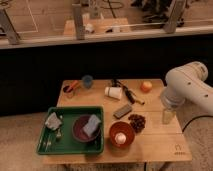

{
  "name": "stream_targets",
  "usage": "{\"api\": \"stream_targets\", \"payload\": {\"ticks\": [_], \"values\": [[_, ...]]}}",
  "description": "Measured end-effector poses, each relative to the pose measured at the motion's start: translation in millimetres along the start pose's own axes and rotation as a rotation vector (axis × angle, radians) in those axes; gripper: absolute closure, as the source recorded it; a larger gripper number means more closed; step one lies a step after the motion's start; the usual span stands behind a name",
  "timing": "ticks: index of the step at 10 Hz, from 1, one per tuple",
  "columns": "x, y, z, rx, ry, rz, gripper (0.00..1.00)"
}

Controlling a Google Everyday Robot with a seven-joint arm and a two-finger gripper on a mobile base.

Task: Place towel in purple bowl

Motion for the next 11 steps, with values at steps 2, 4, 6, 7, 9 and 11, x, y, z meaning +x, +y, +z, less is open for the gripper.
{"api": "stream_targets", "payload": {"ticks": [2, 4, 6, 7, 9, 11], "values": [[0.0, 0.0, 0.0, 0.0, 0.0, 0.0, 0.2], [0.0, 0.0, 0.0, 0.0, 0.0, 0.0, 0.2], [0.0, 0.0, 0.0, 0.0, 0.0, 0.0, 0.2], [0.1, 0.0, 0.0, 0.0, 0.0, 0.0, 0.2], [-2.4, -1.8, -2.9, 0.007, -0.007, -0.027, 0.2], [-24.0, -11.4, -20.9, 0.047, -0.029, -0.168, 0.2]]}}
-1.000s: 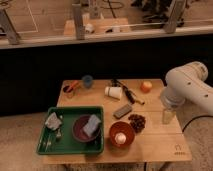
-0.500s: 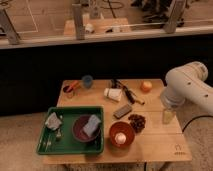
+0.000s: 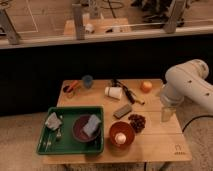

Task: Place towel in purple bowl

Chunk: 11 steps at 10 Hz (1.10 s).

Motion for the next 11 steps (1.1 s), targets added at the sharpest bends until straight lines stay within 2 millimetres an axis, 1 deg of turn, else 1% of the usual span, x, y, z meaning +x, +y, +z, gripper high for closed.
{"api": "stream_targets", "payload": {"ticks": [1, 2, 3, 4, 5, 11], "values": [[-14.0, -6.4, -4.6, 0.015, -0.001, -0.057, 0.2], [-38.8, -16.4, -10.7, 0.041, 0.009, -0.15, 0.2], [-68.2, -25.7, -15.9, 0.071, 0.021, -0.261, 0.2], [-89.0, -29.2, -18.0, 0.087, 0.026, -0.338, 0.2], [-103.9, -30.1, -19.5, 0.097, 0.029, -0.393, 0.2], [-104.1, -30.1, -19.4, 0.097, 0.029, -0.394, 0.2]]}}
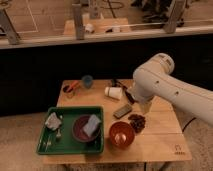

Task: Place towel in purple bowl

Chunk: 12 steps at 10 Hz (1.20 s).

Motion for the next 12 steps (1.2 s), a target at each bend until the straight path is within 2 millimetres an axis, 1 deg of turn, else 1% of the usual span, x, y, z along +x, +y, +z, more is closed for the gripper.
{"api": "stream_targets", "payload": {"ticks": [3, 4, 5, 6, 7, 8, 9, 10, 11, 12], "values": [[0.5, 0.2, 0.7, -0.001, -0.002, 0.0, 0.2], [1.0, -5.8, 5.1, -0.003, -0.015, -0.025, 0.2], [-1.8, -18.6, 10.1, -0.001, -0.036, -0.058, 0.2], [-2.2, -33.1, 15.6, 0.001, -0.053, -0.093, 0.2], [-5.1, -59.7, 24.2, 0.009, -0.072, -0.151, 0.2], [-13.0, -84.3, 29.0, 0.022, -0.079, -0.208, 0.2], [-27.3, -107.9, 31.6, 0.038, -0.09, -0.266, 0.2], [-37.4, -121.8, 31.8, 0.05, -0.095, -0.304, 0.2], [-57.2, -141.0, 32.2, 0.07, -0.116, -0.361, 0.2], [-77.2, -154.8, 31.3, 0.093, -0.147, -0.409, 0.2]]}}
